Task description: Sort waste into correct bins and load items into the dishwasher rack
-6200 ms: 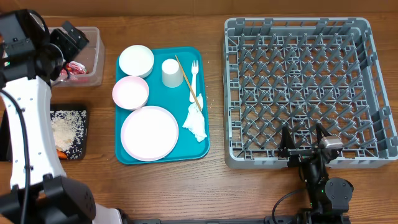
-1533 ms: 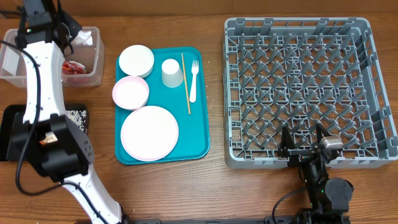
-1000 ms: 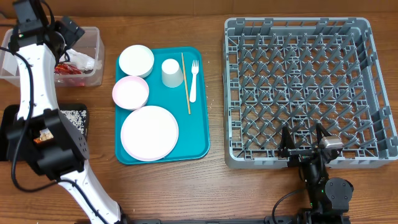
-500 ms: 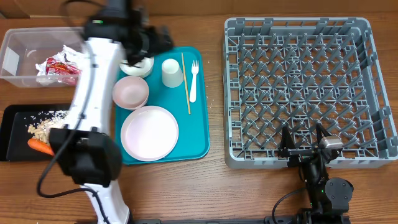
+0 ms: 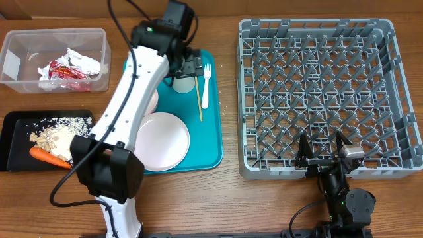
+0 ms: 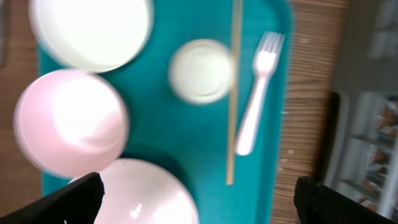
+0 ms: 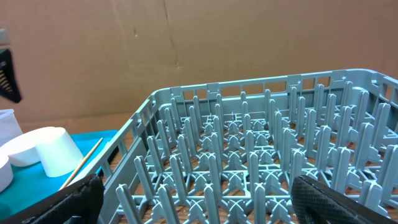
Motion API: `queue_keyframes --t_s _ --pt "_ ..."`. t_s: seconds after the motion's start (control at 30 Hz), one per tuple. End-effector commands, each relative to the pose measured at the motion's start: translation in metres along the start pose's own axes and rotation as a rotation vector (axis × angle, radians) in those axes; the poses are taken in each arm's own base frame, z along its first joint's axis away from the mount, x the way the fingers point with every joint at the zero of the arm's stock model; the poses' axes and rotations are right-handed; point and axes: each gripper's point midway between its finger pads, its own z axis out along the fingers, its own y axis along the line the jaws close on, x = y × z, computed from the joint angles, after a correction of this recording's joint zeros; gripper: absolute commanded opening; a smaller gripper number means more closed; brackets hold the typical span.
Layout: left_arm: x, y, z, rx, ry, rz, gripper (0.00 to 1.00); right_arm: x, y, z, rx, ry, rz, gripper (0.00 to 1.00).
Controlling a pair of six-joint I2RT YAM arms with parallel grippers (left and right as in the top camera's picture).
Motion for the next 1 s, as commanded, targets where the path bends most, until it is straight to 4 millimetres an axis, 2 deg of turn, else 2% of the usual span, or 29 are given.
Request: queue_keyframes --t_s 0.0,0.13,0.3,0.57,0.77,0.9,0.97 --pt "-0.009 0.038 0.001 -0.088 -0.009 -0.103 1.00 0.002 -0.003 0.000 0.013 -0.004 -0.006 1.00" --pt "-0.002 0.059 0.001 -0.126 0.041 -0.130 1.00 0.002 -0.003 0.000 0.013 -0.004 -0.006 1.00" --pt "0.007 0.070 0.000 -0.161 0.084 -0.109 1.00 0.002 -0.003 0.000 0.013 -0.005 -0.006 1.00" --pt "0.024 0.073 -0.004 -0.187 0.151 -0.112 1.00 0.002 -0.003 0.000 0.013 -0.004 -0.006 1.00" --pt "0.034 0.085 -0.008 -0.262 0.179 -0.087 1.00 0.002 -0.003 0.000 0.013 -0.004 -0.007 1.00" --pt "0.035 0.086 -0.007 -0.258 0.184 -0.088 1.00 0.002 -0.003 0.000 0.013 -0.004 -0.007 1.00" --pt "0.037 0.079 -0.006 -0.229 0.197 -0.067 1.00 0.002 -0.003 0.000 0.013 -0.004 -0.007 1.00"
